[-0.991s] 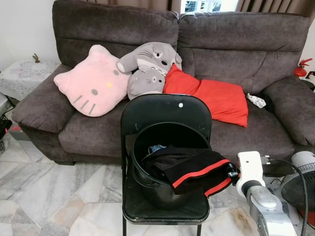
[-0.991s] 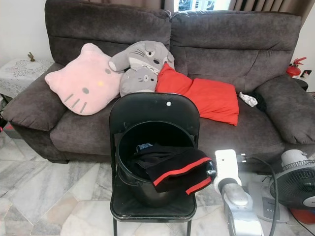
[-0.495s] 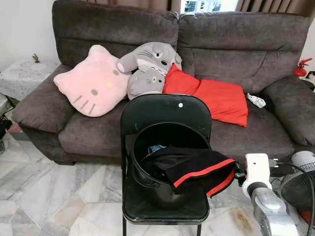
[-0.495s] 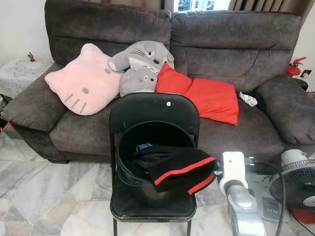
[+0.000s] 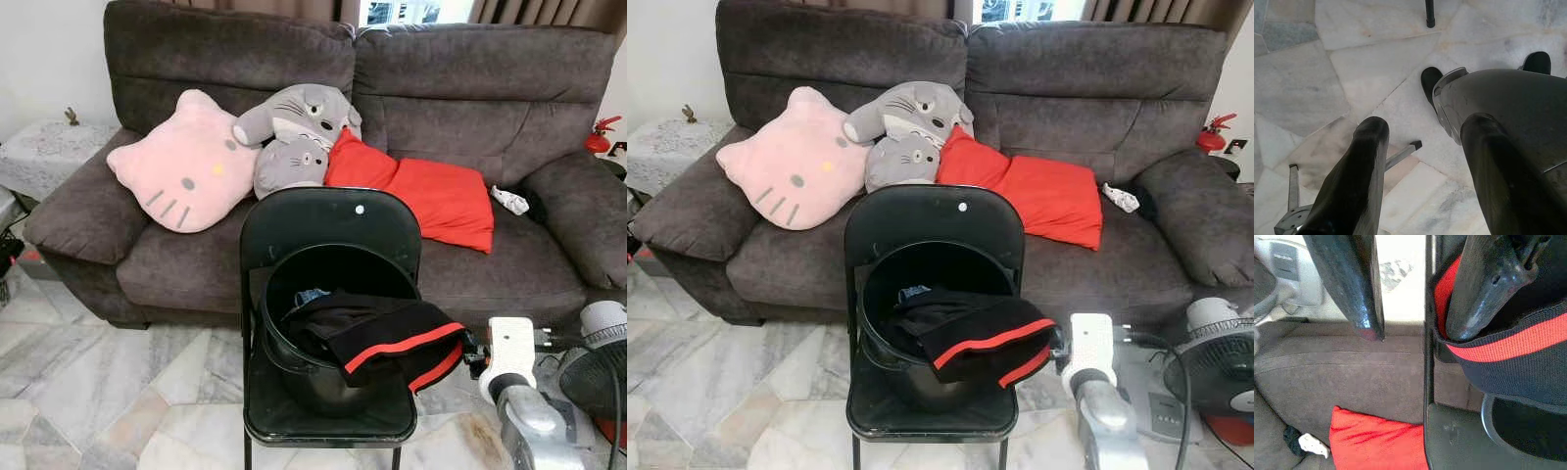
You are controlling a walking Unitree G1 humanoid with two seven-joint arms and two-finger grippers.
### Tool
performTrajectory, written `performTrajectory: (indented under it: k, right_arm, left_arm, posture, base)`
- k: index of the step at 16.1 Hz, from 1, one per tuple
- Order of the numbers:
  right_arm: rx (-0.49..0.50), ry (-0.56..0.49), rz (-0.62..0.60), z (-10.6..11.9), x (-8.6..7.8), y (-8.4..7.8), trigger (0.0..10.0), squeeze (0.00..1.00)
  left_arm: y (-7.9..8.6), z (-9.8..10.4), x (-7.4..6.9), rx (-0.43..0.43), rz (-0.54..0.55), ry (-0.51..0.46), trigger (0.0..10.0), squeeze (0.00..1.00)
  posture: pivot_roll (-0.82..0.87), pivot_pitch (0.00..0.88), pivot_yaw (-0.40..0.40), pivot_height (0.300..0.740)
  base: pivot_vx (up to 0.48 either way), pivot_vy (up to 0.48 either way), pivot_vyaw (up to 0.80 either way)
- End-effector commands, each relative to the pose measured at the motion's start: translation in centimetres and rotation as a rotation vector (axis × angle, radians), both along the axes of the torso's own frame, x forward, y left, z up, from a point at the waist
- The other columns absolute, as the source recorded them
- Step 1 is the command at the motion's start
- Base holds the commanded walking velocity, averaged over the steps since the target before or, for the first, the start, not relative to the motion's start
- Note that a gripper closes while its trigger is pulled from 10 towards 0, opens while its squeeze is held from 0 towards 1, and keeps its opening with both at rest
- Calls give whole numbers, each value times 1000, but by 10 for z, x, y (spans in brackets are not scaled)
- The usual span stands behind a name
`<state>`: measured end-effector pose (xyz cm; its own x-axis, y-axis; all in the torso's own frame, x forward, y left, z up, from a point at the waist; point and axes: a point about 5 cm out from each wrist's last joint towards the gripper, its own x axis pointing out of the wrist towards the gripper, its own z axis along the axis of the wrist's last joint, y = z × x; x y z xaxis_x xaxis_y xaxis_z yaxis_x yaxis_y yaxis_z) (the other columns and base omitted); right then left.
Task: Hang hanger
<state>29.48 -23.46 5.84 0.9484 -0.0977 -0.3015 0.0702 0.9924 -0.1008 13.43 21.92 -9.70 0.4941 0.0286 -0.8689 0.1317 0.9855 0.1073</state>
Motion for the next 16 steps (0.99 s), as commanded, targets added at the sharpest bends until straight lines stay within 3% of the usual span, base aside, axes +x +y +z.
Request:
performTrajectory:
  k: [1,4,5,6,12,13,16]
  right_arm:
    - [34,-40,-9,0,1,0,10000,0]
    - [62,-65,-13,-3,0,1,10000,0]
    - [72,-56,-9,-6,-1,2,10000,216]
    - [95,-54,-17,-11,-2,1,10000,1000]
    - [126,-31,-80,-25,-9,-8,10000,1000]
    - [131,-42,-87,-26,-9,-9,10000,0]
    - [145,-67,-100,-27,-9,-10,10000,0]
  left_arm:
    - [-1,-3,-8,1,-8,33,10000,0]
    - [-1,-3,-7,3,-9,34,10000,0]
    - [-1,-3,-7,3,-9,34,10000,0]
    - [-1,-3,-7,2,-10,33,10000,0]
    - [-1,-3,-7,3,-12,34,10000,0]
    - [-1,-3,-7,3,-12,34,10000,0]
    - [-1,-3,-7,4,-12,33,10000,0]
  posture:
    - [-134,67,-6,740]
    - [-135,67,-3,740]
    - [-135,67,-3,740]
    - [-133,66,-3,740]
    - [-132,66,-1,740]
    - [-131,66,0,740]
    - [-127,66,2,740]
  base:
    - [0,0,0]
    - [0,0,0]
    - [0,0,0]
    - [0,0,0]
    - [0,0,0]
    - [0,0,0]
    - [0,0,0]
